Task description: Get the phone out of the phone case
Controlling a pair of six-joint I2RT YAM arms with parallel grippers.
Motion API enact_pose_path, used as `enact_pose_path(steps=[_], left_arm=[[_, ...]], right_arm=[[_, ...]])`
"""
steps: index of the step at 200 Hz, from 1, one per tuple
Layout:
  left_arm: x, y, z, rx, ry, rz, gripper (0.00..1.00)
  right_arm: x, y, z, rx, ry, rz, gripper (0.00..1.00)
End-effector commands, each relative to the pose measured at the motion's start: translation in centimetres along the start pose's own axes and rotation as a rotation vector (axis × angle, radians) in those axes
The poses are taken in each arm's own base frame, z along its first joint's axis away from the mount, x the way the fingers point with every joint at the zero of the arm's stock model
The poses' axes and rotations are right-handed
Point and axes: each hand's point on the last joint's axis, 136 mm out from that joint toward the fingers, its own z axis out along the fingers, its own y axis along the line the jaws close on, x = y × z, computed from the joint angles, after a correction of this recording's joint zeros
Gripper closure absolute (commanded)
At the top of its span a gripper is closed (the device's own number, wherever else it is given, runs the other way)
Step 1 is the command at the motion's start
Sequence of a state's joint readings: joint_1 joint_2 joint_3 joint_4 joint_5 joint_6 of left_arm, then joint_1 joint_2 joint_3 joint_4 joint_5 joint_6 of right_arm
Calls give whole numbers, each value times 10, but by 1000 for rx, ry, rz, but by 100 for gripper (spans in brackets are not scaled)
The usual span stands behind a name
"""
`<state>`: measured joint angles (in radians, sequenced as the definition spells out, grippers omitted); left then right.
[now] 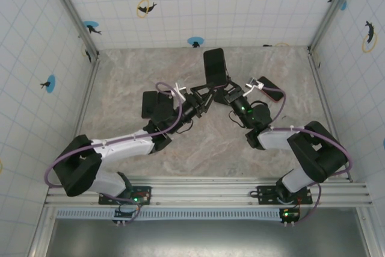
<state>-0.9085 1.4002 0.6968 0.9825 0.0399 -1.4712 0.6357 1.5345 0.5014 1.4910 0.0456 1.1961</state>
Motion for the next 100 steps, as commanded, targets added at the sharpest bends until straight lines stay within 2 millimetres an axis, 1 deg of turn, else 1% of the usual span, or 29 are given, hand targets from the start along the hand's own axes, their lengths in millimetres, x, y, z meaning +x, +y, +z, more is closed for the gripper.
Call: enact_pose_path(steps=[1, 25, 100], left_arm=[[-4, -23, 6, 85, -23, -29, 39], [-5, -24, 8, 105, -25, -42, 41], [-14, -9, 15, 87, -60, -76, 42]], right_arm=[[-16, 38, 5, -130, -70, -22, 100], [-13, 37, 3, -124, -64, -31, 100], [-9, 47, -5, -155, -63, -59, 100]])
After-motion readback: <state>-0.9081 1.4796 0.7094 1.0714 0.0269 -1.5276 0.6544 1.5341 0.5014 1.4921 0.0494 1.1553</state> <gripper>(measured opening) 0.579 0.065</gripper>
